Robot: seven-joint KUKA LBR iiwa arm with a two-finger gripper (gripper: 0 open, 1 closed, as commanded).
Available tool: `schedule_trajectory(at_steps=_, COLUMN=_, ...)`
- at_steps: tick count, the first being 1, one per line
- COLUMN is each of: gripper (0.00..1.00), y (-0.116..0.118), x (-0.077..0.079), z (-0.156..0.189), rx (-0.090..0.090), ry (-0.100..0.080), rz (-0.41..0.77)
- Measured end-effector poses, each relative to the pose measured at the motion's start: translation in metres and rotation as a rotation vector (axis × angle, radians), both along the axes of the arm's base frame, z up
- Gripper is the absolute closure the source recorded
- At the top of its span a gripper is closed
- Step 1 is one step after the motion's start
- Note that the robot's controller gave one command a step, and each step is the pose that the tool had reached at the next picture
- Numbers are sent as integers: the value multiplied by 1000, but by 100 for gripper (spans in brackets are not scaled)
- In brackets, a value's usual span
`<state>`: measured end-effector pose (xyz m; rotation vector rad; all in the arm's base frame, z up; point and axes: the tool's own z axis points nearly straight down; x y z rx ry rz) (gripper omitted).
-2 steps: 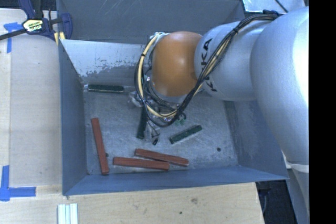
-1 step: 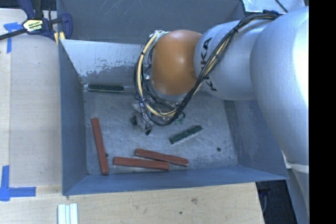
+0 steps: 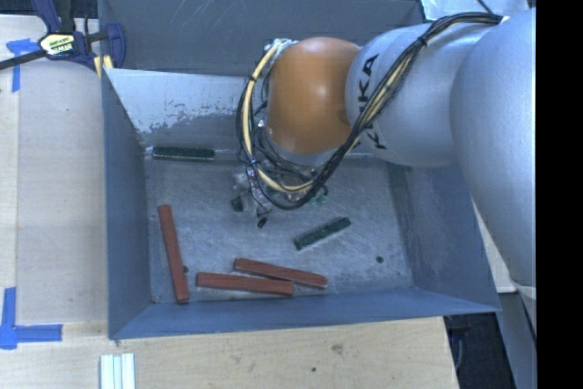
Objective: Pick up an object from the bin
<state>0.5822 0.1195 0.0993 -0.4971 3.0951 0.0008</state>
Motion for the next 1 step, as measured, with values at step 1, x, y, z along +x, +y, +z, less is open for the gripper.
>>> schedule_trajectory(at_steps=1, gripper=100, y=0, x=3, z=58, rx=0, ry=-4, rz=-4)
